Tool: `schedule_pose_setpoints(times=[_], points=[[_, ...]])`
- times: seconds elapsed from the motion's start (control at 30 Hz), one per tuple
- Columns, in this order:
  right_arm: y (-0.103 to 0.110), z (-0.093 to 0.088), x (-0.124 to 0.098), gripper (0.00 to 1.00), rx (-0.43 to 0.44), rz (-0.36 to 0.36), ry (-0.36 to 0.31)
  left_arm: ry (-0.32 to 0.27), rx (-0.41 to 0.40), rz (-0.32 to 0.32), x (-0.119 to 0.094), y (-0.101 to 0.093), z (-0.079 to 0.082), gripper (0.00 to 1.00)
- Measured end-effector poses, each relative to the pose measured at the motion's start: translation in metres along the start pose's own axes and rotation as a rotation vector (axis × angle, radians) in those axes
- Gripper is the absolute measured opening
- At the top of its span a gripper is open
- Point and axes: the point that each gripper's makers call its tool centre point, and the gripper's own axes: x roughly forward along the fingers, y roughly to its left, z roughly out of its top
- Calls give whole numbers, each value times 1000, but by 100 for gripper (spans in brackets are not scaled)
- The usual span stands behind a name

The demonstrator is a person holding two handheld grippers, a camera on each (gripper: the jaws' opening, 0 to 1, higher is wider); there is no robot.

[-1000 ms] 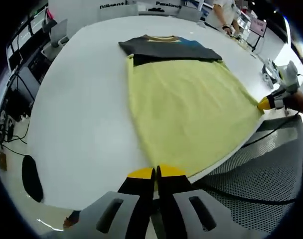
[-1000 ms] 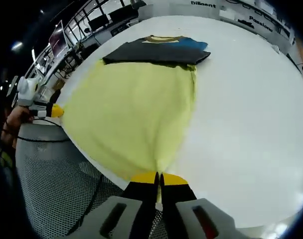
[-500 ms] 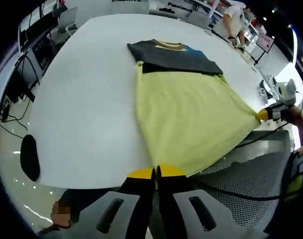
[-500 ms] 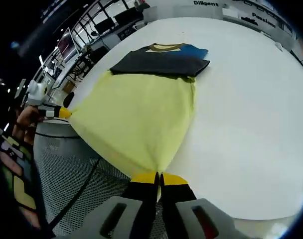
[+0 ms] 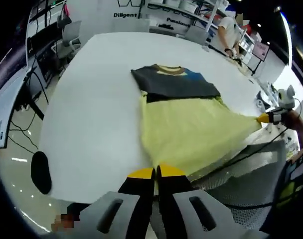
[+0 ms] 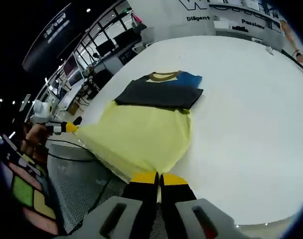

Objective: Fold the garment on the visible template until the final outline fits inside the template.

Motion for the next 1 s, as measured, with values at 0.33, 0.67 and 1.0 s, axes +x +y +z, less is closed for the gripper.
schedule_pose_setpoints(times=[0.33,0.67,1.0], points=[[-8,39,0,0,-33,-34,-150,-253,36,49,-4,2,49,0],[-18,76,-1,0,-28,-49,-315,-348,135,122,-3,6,82,0],[-25,106,4,0,-39,-50,-405,-440,120,143,0,12,110,0]])
